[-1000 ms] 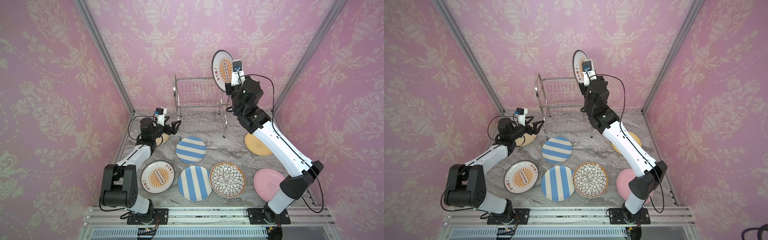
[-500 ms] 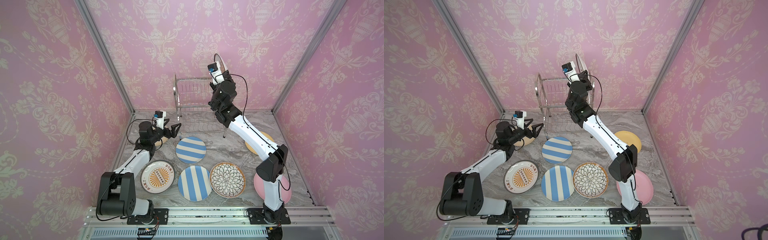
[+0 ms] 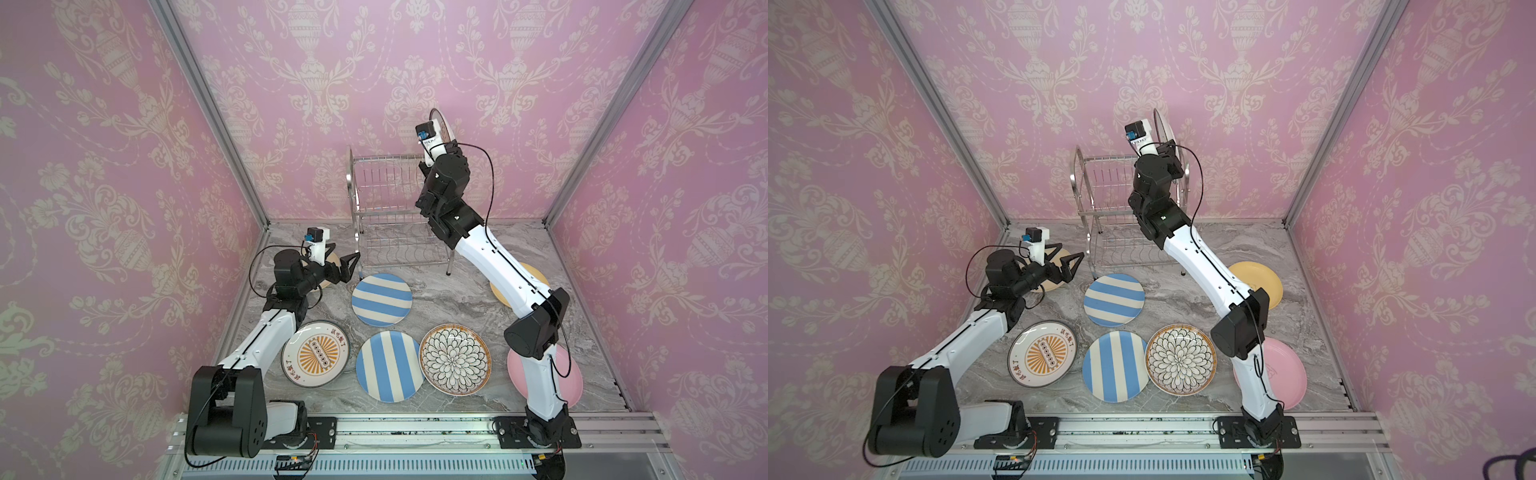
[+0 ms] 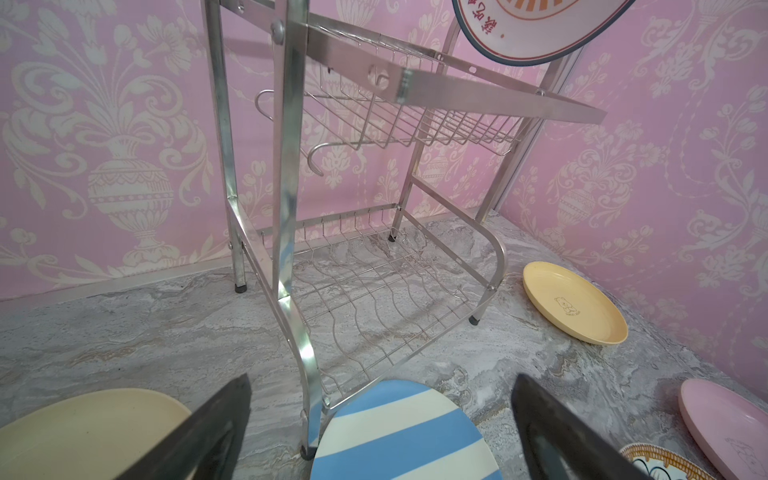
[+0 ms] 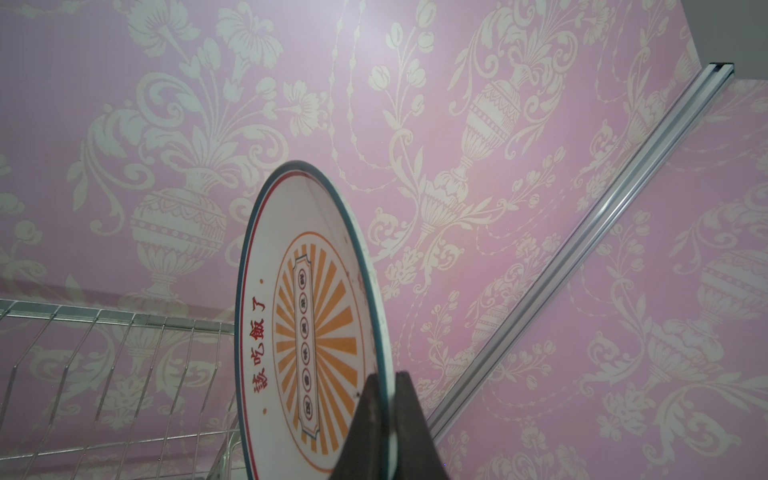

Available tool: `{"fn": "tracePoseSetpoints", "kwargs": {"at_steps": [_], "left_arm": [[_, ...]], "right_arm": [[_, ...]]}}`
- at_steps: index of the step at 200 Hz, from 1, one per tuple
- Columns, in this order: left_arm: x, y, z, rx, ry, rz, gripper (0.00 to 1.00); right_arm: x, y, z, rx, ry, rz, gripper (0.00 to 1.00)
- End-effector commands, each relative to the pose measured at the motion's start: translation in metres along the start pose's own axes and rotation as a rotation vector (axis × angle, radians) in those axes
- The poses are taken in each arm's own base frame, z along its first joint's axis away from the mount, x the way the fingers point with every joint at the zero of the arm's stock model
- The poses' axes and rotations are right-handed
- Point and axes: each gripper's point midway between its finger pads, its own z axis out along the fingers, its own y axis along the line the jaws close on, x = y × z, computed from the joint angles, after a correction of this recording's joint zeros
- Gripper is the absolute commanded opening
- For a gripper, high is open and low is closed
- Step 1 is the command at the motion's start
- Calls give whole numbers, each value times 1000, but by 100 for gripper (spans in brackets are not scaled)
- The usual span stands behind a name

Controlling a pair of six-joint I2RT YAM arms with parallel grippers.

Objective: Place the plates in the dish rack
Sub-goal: 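Lower the held sunburst plate into the rack's upper slots with the right gripper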

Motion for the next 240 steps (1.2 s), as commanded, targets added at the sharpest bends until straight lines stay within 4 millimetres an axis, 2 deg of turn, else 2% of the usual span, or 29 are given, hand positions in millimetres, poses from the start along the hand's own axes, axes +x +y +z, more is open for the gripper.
{"fn": "tracePoseSetpoints", "kwargs": {"at_steps": [1,53,115,134,169,196,240], "left_arm": [[-2,4,1,-19,16,-6,99],[-10,-1,-3,-8,-10,8,99],[-8,2,-3,-14,-5,6,99],[-8,2,-3,-11,-6,5,99],[-8,2,-2,-11,-4,4,99],[-10,2,-2,-8,-9,3,99],[-10,1,-2,-1,-11,3,99]], "right_arm": [[-2,-6,3,10,11,85,0],[4,9,9,22,16,66,0],[20,9,23,40,53,65,0],[22,4,26,49,55,75,0],[2,-13,23,44,12,131,0],[-5,-26,21,65,3,138,0],[-7,-32,21,85,-1,132,0]]}}
